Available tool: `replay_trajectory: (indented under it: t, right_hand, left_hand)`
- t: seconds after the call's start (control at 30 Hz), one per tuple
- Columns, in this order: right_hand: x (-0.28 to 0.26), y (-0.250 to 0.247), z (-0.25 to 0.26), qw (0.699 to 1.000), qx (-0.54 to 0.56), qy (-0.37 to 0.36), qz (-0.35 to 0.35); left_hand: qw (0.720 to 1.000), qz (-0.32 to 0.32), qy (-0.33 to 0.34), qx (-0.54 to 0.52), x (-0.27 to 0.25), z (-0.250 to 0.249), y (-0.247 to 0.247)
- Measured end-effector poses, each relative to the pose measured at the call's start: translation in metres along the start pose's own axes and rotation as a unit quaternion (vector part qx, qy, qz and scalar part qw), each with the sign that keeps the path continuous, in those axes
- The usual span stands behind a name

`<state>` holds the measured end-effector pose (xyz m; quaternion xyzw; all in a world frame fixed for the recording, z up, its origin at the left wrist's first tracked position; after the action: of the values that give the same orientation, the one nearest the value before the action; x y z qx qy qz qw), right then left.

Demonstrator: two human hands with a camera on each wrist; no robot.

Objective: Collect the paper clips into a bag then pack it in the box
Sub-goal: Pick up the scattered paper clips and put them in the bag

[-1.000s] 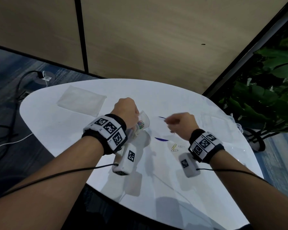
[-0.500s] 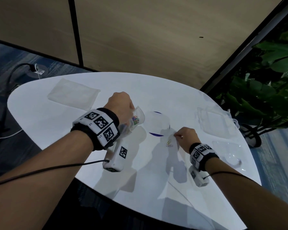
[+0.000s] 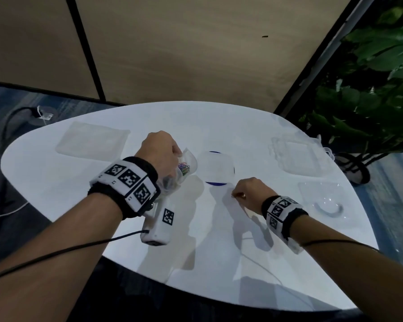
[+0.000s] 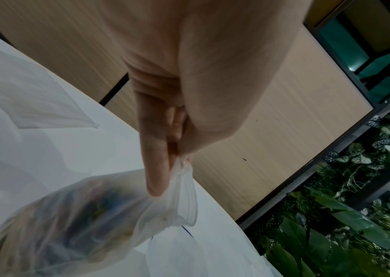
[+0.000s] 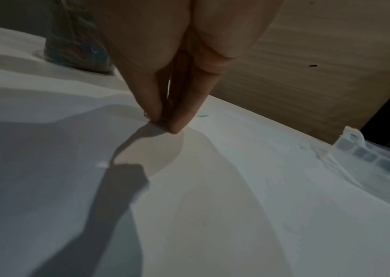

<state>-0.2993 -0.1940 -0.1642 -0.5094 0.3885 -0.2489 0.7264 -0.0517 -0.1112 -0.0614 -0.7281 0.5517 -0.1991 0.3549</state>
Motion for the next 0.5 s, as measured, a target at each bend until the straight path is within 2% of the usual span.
replay_trajectory:
  t: [0.1,0.2,0.37,0.5]
  right_hand:
    - [0.007,-0.003,-0.012,0.996,0.045,0.08,0.007]
    - [0.012,0.0,-0.019,0.985,0.098,0.135,0.053]
    - [0.021,0.0,-0.01,0.982,0.069,0.149,0.097]
    - [0.027,-0.017,0.01,0.974,0.135,0.149,0.104]
  left_hand:
    - [1.0,-0.001,0.003,0.001,0.0,-0.001,0.001]
    - [1.0,0.002,0.005,0.001,0.001,-0.001,0.002]
    - [1.0,0.005,0.007,0.002,0.004,0.0,0.002]
    - [1.0,0.011,0.013,-0.001,0.002,-0.003,0.003]
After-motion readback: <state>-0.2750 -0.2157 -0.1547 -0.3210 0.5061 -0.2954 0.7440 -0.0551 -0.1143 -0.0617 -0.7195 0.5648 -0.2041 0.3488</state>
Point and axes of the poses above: each hand's wrist, its own x-axis towards the middle knuckle, its own y-axis out of the palm, z = x × y, the point moved 7 cm from there along x, towards the middle knuckle, and after that the axes turned 9 degrees about y, right-handed, at the moved point
